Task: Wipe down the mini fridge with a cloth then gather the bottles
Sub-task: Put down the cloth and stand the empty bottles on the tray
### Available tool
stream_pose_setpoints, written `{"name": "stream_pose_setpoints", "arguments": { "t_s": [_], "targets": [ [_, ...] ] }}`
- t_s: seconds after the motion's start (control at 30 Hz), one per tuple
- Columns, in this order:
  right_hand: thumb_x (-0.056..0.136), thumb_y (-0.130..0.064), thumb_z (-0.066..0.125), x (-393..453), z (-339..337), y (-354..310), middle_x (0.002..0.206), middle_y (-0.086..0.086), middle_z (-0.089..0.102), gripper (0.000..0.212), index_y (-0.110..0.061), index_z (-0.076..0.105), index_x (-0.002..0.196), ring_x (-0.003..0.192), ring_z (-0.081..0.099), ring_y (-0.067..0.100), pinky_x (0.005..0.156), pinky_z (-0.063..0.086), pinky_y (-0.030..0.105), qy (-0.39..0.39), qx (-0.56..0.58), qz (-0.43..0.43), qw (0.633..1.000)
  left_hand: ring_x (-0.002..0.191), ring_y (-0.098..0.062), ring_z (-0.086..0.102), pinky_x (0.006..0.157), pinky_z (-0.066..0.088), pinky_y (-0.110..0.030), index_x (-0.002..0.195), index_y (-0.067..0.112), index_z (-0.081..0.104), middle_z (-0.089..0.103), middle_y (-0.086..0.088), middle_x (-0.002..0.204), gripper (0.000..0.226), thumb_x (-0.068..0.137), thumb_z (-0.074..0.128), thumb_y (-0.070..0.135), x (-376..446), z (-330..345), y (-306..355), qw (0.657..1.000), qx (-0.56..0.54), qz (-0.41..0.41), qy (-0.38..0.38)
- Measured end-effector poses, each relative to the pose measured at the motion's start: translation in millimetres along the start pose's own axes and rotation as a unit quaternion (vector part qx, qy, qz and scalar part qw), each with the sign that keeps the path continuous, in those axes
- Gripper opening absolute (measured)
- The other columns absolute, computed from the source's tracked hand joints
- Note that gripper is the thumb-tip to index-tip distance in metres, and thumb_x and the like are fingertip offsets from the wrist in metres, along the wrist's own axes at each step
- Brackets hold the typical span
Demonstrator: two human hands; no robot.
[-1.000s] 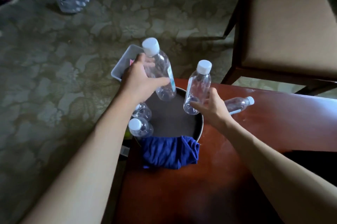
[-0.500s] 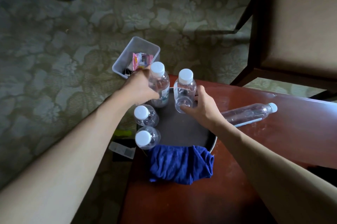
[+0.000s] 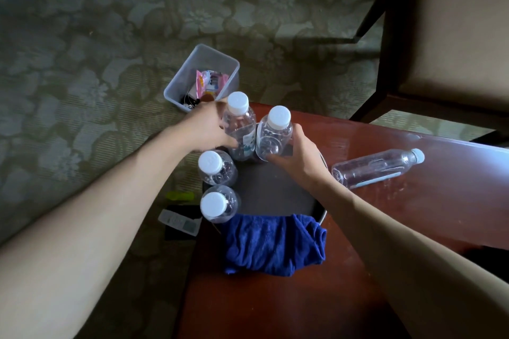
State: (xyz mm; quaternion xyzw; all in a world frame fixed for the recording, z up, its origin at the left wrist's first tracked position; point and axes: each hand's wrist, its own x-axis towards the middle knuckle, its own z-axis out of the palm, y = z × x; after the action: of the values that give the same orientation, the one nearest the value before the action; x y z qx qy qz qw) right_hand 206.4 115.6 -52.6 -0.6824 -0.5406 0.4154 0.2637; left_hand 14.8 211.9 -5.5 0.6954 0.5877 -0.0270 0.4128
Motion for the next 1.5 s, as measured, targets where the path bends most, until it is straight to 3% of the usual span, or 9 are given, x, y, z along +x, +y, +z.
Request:
{"name": "stream_pose_setpoints", "arguments": {
  "t_s": [0.3,0.43,0.73,0.9,1.03,1.17,1.3,1.4,1.5],
  "targets": [
    [0.077,-0.024,0.079,13,4,10,0.108,-0.007,0.062,0.053,-0.013,0.046,0.117,0.097,0.059,0.007,0.082,0.049,0.023,0.009,0.018,-0.011,1.0,0.102,-0.011,0.064,0.093,0.053,-0.031,0.131,0.029,0.054,0.066,0.003,0.117,0.083,0.058,0.09,0.014,-10,-2,-7,0.997,-0.013,0.072,-0.009],
    [0.079,-0.025,0.077,11,9,11,0.103,-0.004,0.066,0.044,-0.023,0.042,0.107,0.09,0.063,0.01,0.069,0.045,0.008,0.021,0.012,-0.015,1.0,0.098,-0.006,0.061,0.079,0.048,-0.016,0.131,0.031,0.054,0.065,0.007,0.11,0.08,0.061,0.088,0.014,-15,-3,-7,0.995,-0.003,0.094,-0.012],
    [0.078,-0.026,0.077,7,21,13,0.106,-0.016,0.062,0.05,-0.022,0.047,0.117,0.1,0.062,0.001,0.083,0.057,0.039,0.056,0.074,0.0,0.996,0.112,-0.011,0.059,0.101,0.048,-0.041,0.111,0.039,0.048,0.064,0.011,0.113,0.06,0.068,0.083,0.017,-5,-2,-13,0.995,-0.027,0.076,-0.058],
    [0.079,-0.018,0.076,4,21,15,0.104,-0.024,0.056,0.054,-0.016,0.047,0.125,0.099,0.056,-0.014,0.086,0.057,0.036,0.051,0.077,-0.003,0.996,0.108,-0.006,0.063,0.097,0.047,-0.023,0.117,0.026,0.06,0.069,0.008,0.112,0.053,0.072,0.082,0.01,-17,-3,-7,0.981,-0.146,0.056,-0.113],
    [0.077,-0.026,0.072,7,21,16,0.12,-0.009,0.058,0.06,-0.022,0.047,0.132,0.112,0.057,0.007,0.09,0.054,0.042,0.049,0.061,-0.023,0.997,0.097,0.01,0.063,0.08,0.045,-0.005,0.112,0.031,0.06,0.07,0.014,0.107,0.051,0.073,0.08,0.005,-23,-9,0,0.971,-0.192,0.05,-0.133],
    [0.075,-0.03,0.07,8,23,15,0.126,-0.003,0.056,0.069,-0.023,0.042,0.138,0.118,0.052,0.012,0.095,0.05,0.043,0.04,0.052,-0.017,0.998,0.104,0.005,0.063,0.08,0.051,-0.01,0.132,0.026,0.051,0.065,0.007,0.119,0.069,0.071,0.081,0.013,-28,-17,7,0.967,-0.215,0.015,-0.136],
    [0.072,-0.046,0.07,1,16,14,0.146,0.006,0.041,0.093,-0.017,0.027,0.15,0.132,0.044,0.018,0.107,0.042,0.042,0.014,0.041,0.029,0.999,0.121,0.004,0.053,0.099,0.044,-0.019,0.135,0.033,0.049,0.055,0.009,0.134,0.108,0.038,0.094,0.046,-41,-29,4,0.955,-0.244,-0.004,-0.17],
    [0.079,-0.038,0.074,-14,2,10,0.151,0.01,0.033,0.092,-0.014,0.023,0.151,0.133,0.043,0.023,0.109,0.039,0.042,-0.003,0.024,0.063,0.998,0.124,0.0,0.051,0.105,0.036,-0.026,0.128,0.029,0.056,0.058,0.006,0.133,0.095,0.042,0.091,0.047,-56,-40,12,0.947,-0.31,-0.007,-0.079],
    [0.081,-0.037,0.071,-28,-19,15,0.142,0.011,0.039,0.079,-0.016,0.031,0.146,0.122,0.053,0.024,0.103,0.044,0.042,0.01,0.033,0.084,0.996,0.12,-0.011,0.058,0.11,0.038,-0.032,0.111,0.02,0.063,0.067,-0.002,0.118,0.042,0.072,0.072,0.031,-65,-44,44,0.901,-0.424,0.036,0.089]
  ]
}}
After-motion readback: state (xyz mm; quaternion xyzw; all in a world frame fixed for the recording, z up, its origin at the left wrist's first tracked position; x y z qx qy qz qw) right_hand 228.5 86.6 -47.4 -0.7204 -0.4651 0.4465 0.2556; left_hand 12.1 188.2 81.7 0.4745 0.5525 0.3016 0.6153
